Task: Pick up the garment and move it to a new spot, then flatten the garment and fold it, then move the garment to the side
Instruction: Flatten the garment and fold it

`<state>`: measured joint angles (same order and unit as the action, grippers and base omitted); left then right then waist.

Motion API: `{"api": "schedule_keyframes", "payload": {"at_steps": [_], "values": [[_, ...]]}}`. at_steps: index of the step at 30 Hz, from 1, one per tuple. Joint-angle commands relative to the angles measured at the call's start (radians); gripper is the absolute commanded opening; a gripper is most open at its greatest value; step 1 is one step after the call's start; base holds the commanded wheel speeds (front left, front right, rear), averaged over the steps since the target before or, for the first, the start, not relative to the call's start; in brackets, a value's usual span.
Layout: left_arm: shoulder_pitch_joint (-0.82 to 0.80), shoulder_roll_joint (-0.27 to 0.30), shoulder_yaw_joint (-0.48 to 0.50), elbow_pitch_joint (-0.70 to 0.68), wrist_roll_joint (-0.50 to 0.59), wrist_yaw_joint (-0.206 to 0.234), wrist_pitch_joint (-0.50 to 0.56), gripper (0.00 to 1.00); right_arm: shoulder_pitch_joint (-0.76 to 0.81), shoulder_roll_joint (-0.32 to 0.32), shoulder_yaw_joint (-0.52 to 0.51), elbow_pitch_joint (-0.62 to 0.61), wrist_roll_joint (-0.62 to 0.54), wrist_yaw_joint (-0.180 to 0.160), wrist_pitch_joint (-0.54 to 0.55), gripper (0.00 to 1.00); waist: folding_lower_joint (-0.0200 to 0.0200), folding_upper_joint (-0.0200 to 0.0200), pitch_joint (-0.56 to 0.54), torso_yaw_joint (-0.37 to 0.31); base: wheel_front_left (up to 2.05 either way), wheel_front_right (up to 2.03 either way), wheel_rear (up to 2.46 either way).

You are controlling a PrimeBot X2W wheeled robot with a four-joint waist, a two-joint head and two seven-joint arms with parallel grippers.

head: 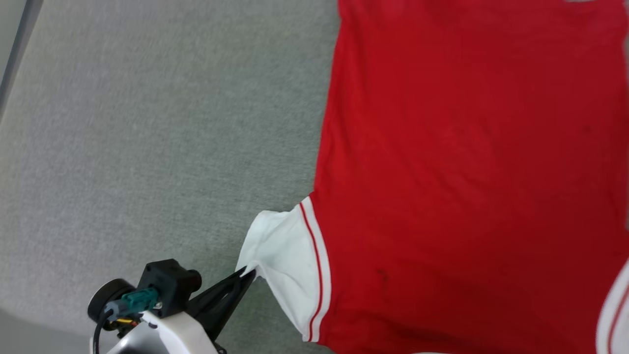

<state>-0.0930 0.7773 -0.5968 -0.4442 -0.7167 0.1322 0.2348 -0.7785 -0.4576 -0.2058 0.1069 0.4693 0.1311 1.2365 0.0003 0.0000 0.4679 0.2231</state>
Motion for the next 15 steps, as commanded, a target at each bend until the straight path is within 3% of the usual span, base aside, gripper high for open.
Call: {"api": "schedule_keyframes", "payload": {"at_steps": [1,8,15], "values": [[-0.020,-0.010,-0.003,0.002,0.003,-0.006,-0.001,0.00,-0.039,0.000,-0.003,0.017,-0.030,-0.001,0.013,1.00,-0.0003,0.0000,0.075,0.072,0.00,0.00,0.00],[-0.080,-0.055,-0.033,0.038,0.019,-0.054,-0.020,0.00,-0.238,-0.019,-0.039,0.110,-0.210,-0.001,0.099,1.00,-0.0003,0.0000,0.158,0.150,0.00,0.00,0.00],[-0.126,-0.092,-0.055,0.088,0.032,-0.088,-0.042,0.00,-0.304,-0.003,-0.070,0.157,-0.310,-0.001,0.106,1.00,-0.0003,0.0000,0.190,0.197,0.00,0.00,0.00]]}}
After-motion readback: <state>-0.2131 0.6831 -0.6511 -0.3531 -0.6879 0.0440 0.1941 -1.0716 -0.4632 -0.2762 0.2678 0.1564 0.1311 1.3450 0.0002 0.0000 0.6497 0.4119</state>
